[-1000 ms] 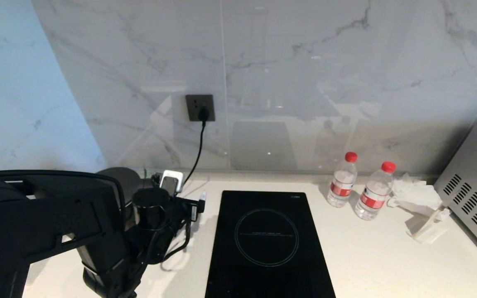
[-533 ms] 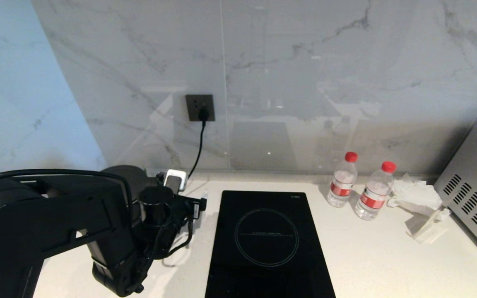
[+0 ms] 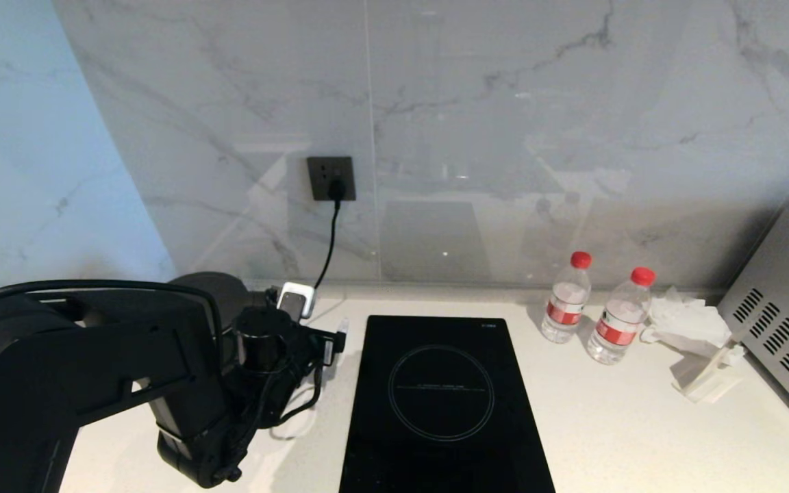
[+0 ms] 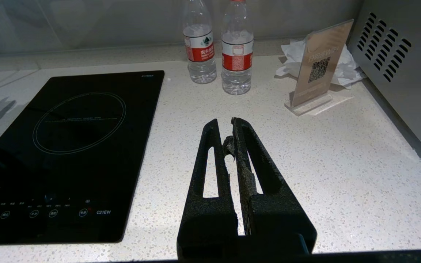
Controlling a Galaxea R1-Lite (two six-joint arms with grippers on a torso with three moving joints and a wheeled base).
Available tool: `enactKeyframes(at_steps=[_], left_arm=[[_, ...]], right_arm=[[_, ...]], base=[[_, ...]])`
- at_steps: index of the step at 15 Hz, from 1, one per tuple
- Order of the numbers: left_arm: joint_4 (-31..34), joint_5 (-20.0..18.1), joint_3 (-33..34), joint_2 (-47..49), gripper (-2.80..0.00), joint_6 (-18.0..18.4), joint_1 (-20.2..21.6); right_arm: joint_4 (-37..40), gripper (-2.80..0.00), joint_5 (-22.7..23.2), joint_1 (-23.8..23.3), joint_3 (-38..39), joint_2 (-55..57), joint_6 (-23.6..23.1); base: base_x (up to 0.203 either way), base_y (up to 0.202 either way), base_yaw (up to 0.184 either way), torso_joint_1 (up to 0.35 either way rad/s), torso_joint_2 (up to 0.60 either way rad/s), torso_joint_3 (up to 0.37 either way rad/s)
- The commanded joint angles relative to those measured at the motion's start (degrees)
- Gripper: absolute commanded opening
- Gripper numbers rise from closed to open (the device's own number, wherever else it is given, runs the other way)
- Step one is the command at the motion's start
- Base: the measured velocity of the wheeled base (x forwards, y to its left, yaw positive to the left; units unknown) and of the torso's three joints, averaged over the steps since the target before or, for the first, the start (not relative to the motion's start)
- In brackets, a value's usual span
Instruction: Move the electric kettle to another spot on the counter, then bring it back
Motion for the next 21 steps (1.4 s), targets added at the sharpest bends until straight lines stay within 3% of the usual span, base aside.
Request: enactKeyframes(at_steps=[1, 7, 12, 21], left_arm=[[-0.04, -0.09, -0.81, 0.18, 0.00, 0.05, 0.46], [1.95, -6.05, -0.21, -0.49, 0.00, 0.05, 1.01], [5.27, -6.42, -4.54, 0.51, 0.00, 2.75, 3.18], [7.06, -7.39, -6.21, 0.13, 0.00, 2.95, 8.06]], right_arm=[[0.00, -2.80, -0.01, 0.00, 0.01, -0.02, 0.02], [0.00, -2.80, -0.01, 0.00, 0.05, -0.02, 0.02], [0.00, -2.80, -0.01, 0.00, 0.05, -0.02, 0.02], [0.00, -2.80, -0.01, 0.00, 0.05, -0.02, 0.02]], base=[[0.000, 0.000, 0.000, 0.000, 0.00, 0.000], [0.000, 0.000, 0.000, 0.000, 0.00, 0.000], [0.000, 0.000, 0.000, 0.000, 0.00, 0.000], [0.000, 0.000, 0.000, 0.000, 0.00, 0.000]])
